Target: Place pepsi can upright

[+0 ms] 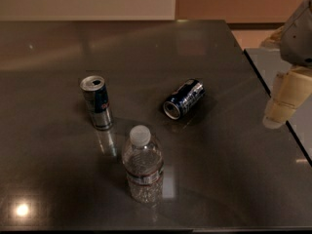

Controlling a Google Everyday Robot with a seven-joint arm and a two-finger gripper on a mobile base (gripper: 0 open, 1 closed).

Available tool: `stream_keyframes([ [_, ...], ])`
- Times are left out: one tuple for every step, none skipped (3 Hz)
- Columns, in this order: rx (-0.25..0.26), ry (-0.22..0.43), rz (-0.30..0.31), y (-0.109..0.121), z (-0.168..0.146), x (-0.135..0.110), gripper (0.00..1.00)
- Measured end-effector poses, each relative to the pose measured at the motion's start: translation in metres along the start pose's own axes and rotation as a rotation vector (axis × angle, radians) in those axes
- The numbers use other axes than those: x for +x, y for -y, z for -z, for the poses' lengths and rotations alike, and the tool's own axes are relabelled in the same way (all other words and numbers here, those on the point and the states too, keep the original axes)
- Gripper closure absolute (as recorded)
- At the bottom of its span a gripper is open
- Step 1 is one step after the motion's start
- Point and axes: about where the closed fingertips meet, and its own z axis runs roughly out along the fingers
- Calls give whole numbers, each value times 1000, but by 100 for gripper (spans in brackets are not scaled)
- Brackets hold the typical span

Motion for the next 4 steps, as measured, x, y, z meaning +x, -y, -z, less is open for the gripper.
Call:
stream_keyframes([
  [-51,62,93,20,-21,-15,0],
  [-93,133,208,37,-42,-38,0],
  [-134,189,345,48,-64,-66,0],
  [-167,209,478,51,-85,-93,0],
])
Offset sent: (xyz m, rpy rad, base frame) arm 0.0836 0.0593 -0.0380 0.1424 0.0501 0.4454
